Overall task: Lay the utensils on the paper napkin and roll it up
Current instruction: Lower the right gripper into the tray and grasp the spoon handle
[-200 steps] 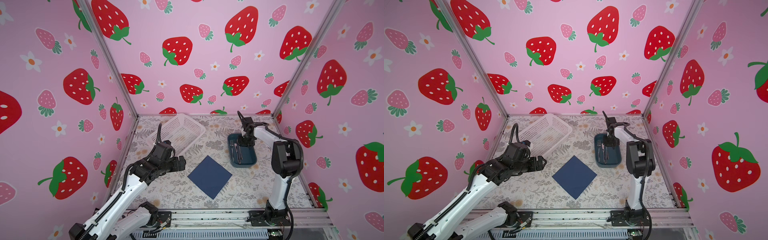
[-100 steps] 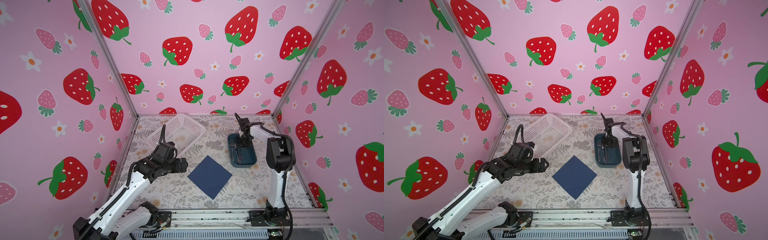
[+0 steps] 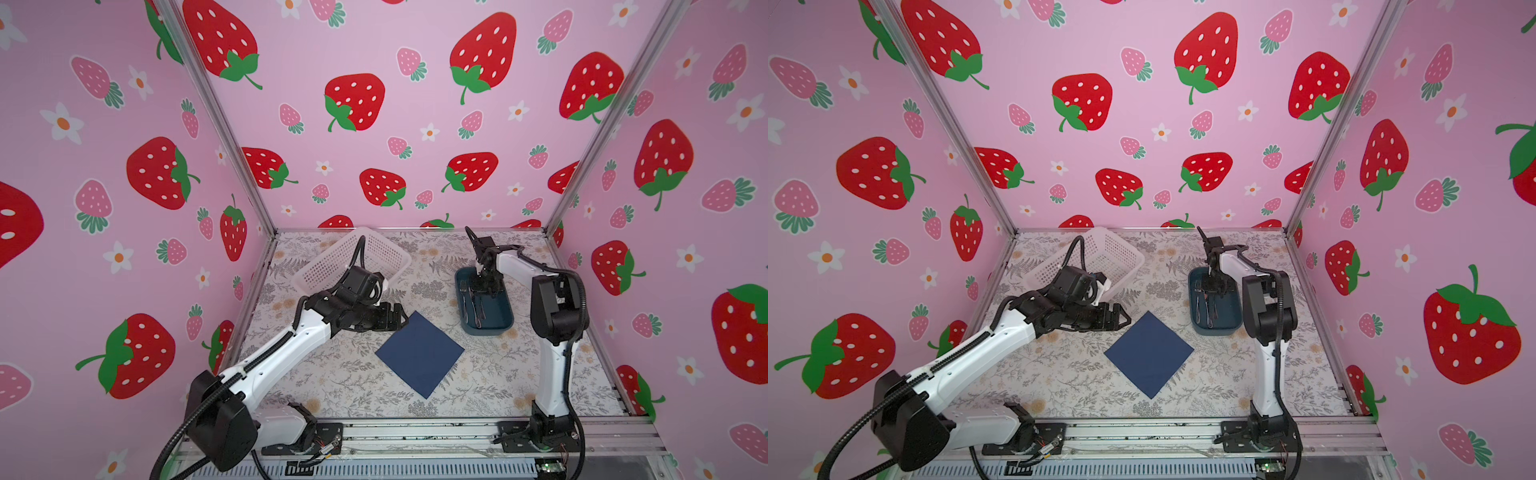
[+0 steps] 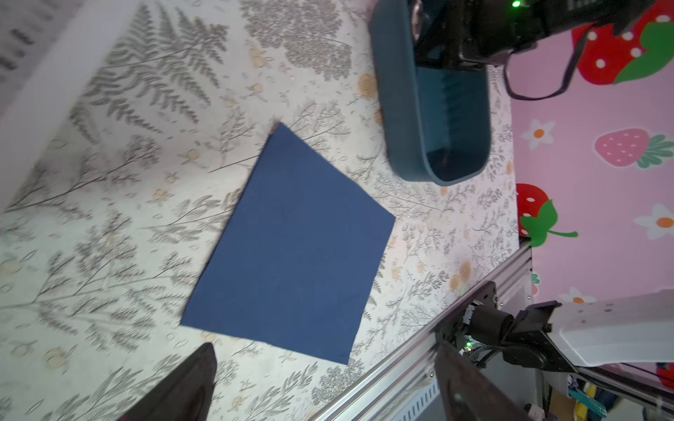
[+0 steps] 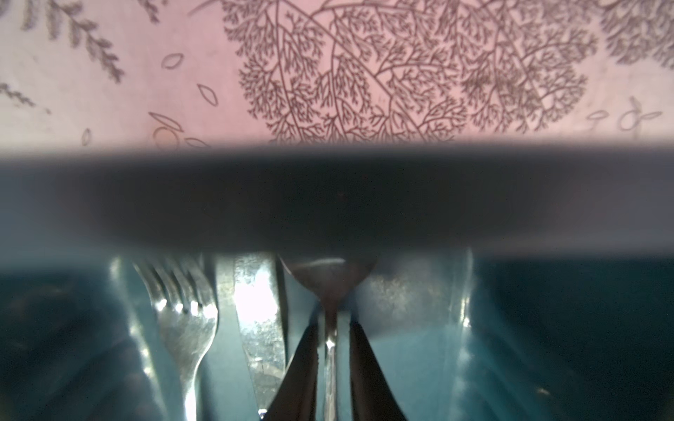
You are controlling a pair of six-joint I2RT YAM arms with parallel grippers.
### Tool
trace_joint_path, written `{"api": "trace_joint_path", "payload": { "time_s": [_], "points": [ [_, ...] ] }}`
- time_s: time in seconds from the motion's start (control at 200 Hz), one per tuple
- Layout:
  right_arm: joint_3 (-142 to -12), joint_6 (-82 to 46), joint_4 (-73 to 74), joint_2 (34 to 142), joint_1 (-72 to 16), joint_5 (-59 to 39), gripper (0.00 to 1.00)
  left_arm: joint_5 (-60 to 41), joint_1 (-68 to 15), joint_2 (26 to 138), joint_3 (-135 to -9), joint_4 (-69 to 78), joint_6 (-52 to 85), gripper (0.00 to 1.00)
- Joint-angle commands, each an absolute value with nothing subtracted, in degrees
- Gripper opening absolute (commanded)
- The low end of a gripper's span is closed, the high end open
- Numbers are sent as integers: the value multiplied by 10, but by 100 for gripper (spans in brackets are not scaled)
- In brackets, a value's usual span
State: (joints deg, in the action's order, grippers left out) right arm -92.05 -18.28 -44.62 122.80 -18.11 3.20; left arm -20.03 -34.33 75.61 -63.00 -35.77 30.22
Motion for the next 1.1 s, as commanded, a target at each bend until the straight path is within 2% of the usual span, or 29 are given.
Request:
{"api": "trace_joint_path", "payload": {
  "time_s": [0.0,0.24,0.31,0.555,1.095],
  "points": [
    [-875,-171,-479,1272,-185,30,19,-211,-374,781,-677,-354,295,95],
    [-861,-170,-465,1282,-184,33,10,-208,-391,790,-676,-353,295,95],
    [-873,-170,-466,1270,-185,38,6,-202,-391,788,-675,-354,294,95],
    [-921,-176,-482,1197,-185,66,3,-163,-392,771,-676,-364,283,95],
    [-903,-184,-477,1093,-184,39,2,-131,-390,740,-655,-371,289,95]
  ]
}}
